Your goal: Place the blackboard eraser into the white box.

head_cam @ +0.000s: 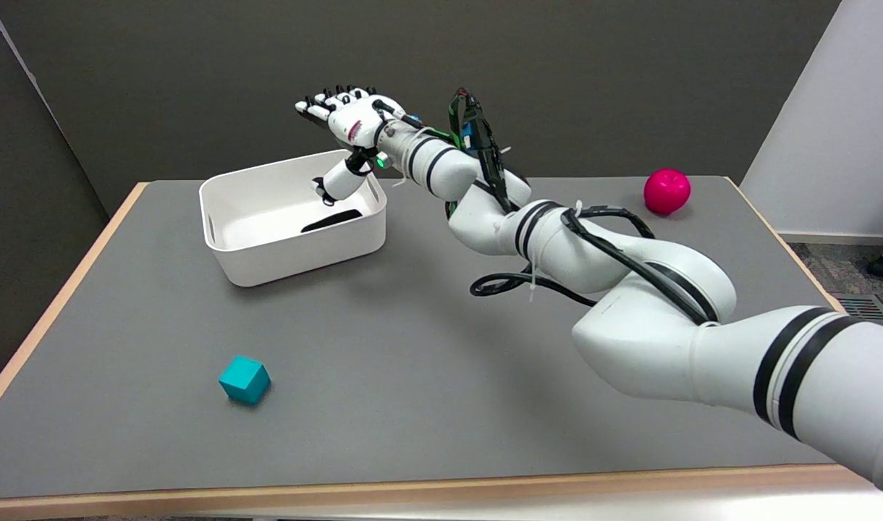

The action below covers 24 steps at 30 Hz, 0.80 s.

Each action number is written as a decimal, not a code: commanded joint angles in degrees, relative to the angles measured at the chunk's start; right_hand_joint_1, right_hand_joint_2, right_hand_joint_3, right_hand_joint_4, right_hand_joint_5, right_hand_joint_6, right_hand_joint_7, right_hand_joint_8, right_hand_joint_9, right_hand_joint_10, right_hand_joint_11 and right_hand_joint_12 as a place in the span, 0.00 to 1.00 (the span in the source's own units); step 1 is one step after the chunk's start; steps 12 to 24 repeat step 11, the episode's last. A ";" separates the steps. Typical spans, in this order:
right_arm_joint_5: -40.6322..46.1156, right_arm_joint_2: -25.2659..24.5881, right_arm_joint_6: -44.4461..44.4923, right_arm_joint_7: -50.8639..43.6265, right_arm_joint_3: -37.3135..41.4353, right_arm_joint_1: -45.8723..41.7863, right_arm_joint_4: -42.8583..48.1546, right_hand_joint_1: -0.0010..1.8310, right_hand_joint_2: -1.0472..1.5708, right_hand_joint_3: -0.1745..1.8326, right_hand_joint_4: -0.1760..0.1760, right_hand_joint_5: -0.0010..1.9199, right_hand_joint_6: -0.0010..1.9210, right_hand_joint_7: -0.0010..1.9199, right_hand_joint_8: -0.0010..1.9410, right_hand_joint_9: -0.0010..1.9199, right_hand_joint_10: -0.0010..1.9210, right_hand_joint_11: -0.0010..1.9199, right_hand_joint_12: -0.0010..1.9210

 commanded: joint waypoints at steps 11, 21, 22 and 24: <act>66.58 33.52 18.91 1.89 8.24 -37.19 47.09 0.18 0.63 0.58 0.71 0.04 0.08 0.04 0.11 0.03 0.27 0.00 0.50; 66.58 33.52 18.91 1.89 8.24 -37.19 47.09 0.18 0.63 0.58 0.71 0.04 0.08 0.04 0.11 0.03 0.27 0.00 0.50; 66.58 33.52 18.91 1.89 8.24 -37.19 47.09 0.18 0.63 0.58 0.71 0.04 0.08 0.04 0.11 0.03 0.27 0.00 0.50; 66.58 33.52 18.91 1.89 8.24 -37.19 47.09 0.18 0.63 0.58 0.71 0.04 0.08 0.04 0.11 0.03 0.27 0.00 0.50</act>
